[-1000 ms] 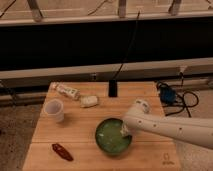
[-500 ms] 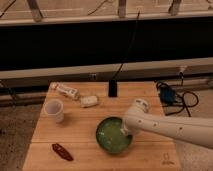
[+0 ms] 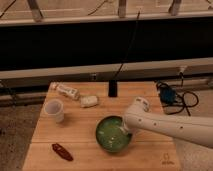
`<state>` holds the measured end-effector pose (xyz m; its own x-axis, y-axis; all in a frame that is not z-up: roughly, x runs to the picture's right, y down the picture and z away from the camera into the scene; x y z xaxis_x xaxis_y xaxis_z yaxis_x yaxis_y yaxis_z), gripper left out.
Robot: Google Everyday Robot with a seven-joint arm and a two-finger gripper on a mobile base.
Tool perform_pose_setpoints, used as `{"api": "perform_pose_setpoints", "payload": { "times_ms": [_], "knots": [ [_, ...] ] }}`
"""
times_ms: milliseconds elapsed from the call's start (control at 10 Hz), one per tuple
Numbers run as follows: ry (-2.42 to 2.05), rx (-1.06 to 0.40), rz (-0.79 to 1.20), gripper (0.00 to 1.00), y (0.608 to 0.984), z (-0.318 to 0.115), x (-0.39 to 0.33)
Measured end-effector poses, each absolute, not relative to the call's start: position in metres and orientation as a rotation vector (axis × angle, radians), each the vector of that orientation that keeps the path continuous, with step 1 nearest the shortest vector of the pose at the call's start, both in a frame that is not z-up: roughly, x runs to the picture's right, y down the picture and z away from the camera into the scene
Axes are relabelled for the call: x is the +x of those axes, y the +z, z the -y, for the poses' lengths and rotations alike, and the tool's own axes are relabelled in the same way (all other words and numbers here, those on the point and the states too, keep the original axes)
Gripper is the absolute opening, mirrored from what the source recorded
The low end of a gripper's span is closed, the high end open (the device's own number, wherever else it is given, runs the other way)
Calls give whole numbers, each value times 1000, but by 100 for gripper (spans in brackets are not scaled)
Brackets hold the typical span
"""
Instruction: Pick up the ceramic bowl
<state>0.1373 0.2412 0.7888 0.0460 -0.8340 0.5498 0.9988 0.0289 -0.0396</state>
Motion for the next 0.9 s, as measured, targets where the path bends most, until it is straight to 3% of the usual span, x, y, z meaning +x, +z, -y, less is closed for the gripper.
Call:
{"api": "perform_pose_setpoints", "payload": {
  "times_ms": [900],
  "knots": [
    [-1526, -454, 393, 0, 764, -198, 141]
  ]
}}
